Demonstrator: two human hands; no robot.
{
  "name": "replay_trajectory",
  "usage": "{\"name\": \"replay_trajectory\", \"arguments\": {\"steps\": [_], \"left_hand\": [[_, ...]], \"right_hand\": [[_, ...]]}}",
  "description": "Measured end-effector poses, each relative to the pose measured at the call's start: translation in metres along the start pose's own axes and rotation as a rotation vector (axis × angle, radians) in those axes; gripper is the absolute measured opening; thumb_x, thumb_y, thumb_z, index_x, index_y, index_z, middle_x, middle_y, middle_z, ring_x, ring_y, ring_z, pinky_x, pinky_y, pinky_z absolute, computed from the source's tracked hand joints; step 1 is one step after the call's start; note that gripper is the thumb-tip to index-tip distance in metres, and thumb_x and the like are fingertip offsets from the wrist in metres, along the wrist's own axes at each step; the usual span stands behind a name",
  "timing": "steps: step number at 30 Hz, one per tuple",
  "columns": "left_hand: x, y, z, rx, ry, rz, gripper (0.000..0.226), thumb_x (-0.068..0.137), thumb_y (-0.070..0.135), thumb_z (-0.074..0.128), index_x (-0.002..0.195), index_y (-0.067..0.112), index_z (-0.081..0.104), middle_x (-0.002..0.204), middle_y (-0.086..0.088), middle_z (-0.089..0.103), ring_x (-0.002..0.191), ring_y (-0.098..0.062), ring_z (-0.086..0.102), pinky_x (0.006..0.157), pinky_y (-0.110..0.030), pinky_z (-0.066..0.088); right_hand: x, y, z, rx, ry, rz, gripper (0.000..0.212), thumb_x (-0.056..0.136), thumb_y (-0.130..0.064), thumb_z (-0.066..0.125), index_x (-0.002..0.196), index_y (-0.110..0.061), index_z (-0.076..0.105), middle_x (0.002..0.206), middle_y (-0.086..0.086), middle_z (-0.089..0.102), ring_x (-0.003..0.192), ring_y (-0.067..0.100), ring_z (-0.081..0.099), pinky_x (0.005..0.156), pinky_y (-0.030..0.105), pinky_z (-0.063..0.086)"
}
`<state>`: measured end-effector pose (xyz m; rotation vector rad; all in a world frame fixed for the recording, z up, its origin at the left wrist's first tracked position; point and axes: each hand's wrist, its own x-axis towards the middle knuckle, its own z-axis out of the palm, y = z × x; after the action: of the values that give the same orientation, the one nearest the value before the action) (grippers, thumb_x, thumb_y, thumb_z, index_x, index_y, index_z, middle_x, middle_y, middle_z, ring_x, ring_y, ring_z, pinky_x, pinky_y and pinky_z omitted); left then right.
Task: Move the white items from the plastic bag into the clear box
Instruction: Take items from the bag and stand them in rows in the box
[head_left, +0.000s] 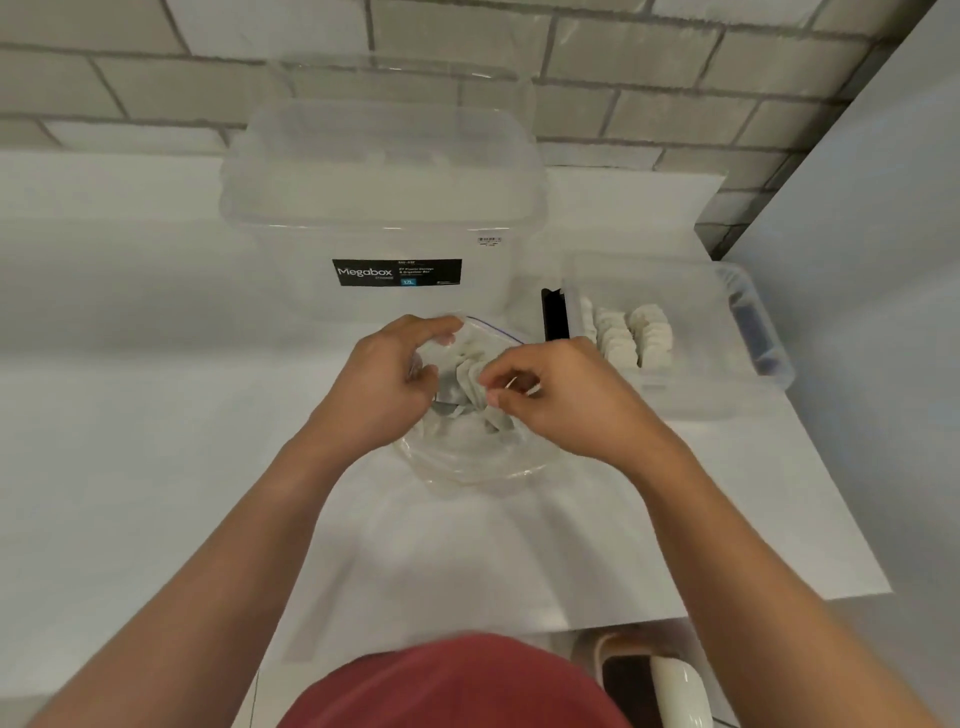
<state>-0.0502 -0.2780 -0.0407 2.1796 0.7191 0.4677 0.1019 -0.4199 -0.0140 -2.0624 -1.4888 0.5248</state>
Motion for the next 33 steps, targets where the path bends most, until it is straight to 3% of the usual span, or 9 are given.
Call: {"name": "replay_trajectory", "arguments": {"steps": [3,6,10,16,21,25,27,30,33], "left_hand": [[-0.002,-0.006,-0.002,0.045,-0.016,0.038,0.055,0.086,-0.003,0.056,0.131,0.027,0.06,0.116,0.013,0.062,0.078,-0.007,0.055,0.072,-0.002,0.036],[-0.001,-0.008,-0.005,0.044,-0.016,0.056,0.054,0.086,-0.002,0.057,0.132,0.027,0.06,0.116,0.013,0.062,0.073,0.001,0.053,0.072,-0.004,0.037],[0.003,-0.008,-0.007,0.029,-0.026,0.047,0.053,0.087,0.0,0.058,0.133,0.027,0.059,0.117,0.013,0.062,0.071,0.002,0.052,0.072,-0.002,0.035],[0.009,-0.004,-0.007,-0.006,-0.048,0.044,0.053,0.088,0.001,0.057,0.133,0.027,0.059,0.117,0.013,0.062,0.071,-0.001,0.054,0.072,-0.003,0.038],[0.011,-0.004,-0.006,-0.018,-0.055,0.025,0.052,0.088,0.002,0.057,0.133,0.027,0.059,0.117,0.013,0.062,0.069,-0.005,0.054,0.07,-0.003,0.037],[0.014,-0.003,-0.008,-0.052,-0.049,-0.002,0.051,0.088,0.005,0.059,0.133,0.029,0.059,0.116,0.014,0.062,0.069,-0.003,0.053,0.076,-0.009,0.043],[0.013,-0.004,-0.011,-0.084,-0.05,-0.017,0.049,0.088,0.011,0.063,0.133,0.031,0.059,0.116,0.016,0.062,0.073,-0.007,0.054,0.082,-0.016,0.046],[0.01,-0.006,-0.013,-0.124,-0.108,-0.042,0.054,0.083,0.03,0.076,0.134,0.034,0.057,0.117,0.021,0.059,0.084,-0.01,0.058,0.082,-0.018,0.046],[0.007,-0.006,-0.011,-0.119,-0.173,-0.064,0.061,0.075,0.04,0.083,0.13,0.036,0.059,0.118,0.022,0.056,0.093,-0.006,0.058,0.081,-0.018,0.045]], "right_hand": [[0.02,0.012,0.042,-0.321,-0.077,0.005,0.019,0.088,-0.012,0.06,0.092,-0.02,0.076,0.085,-0.002,0.073,0.085,0.023,0.066,0.074,0.034,0.053],[0.039,0.019,0.063,-0.45,-0.045,0.091,0.018,0.086,-0.004,0.055,0.081,-0.018,0.066,0.079,0.004,0.062,0.083,0.032,0.062,0.063,0.032,0.036],[0.062,0.019,0.074,-0.478,-0.016,0.186,0.017,0.091,-0.011,0.056,0.103,-0.012,0.068,0.099,0.013,0.069,0.093,0.038,0.065,0.065,0.033,0.037],[0.076,0.016,0.077,-0.502,-0.077,0.292,0.021,0.091,-0.032,0.066,0.102,-0.015,0.069,0.101,0.005,0.07,0.091,0.027,0.068,0.064,0.029,0.041],[0.072,0.016,0.078,-0.519,0.007,0.275,0.016,0.094,-0.02,0.057,0.095,-0.015,0.072,0.095,0.004,0.069,0.08,0.024,0.063,0.061,0.028,0.039],[0.057,0.011,0.071,-0.381,0.097,0.173,0.013,0.088,-0.021,0.06,0.092,-0.014,0.071,0.089,0.006,0.07,0.082,0.031,0.066,0.064,0.032,0.048],[0.04,0.007,0.061,-0.246,0.153,0.094,0.012,0.09,-0.021,0.061,0.093,-0.019,0.073,0.082,-0.001,0.073,0.077,0.023,0.069,0.067,0.033,0.053],[0.01,0.002,0.039,0.089,0.201,0.091,0.008,0.096,-0.021,0.065,0.094,-0.024,0.072,0.08,-0.009,0.073,0.074,0.009,0.071,0.071,0.03,0.057],[-0.007,0.003,0.031,0.46,0.258,0.128,0.007,0.097,-0.017,0.066,0.094,-0.021,0.071,0.082,-0.003,0.074,0.08,0.017,0.074,0.078,0.04,0.062]]}}
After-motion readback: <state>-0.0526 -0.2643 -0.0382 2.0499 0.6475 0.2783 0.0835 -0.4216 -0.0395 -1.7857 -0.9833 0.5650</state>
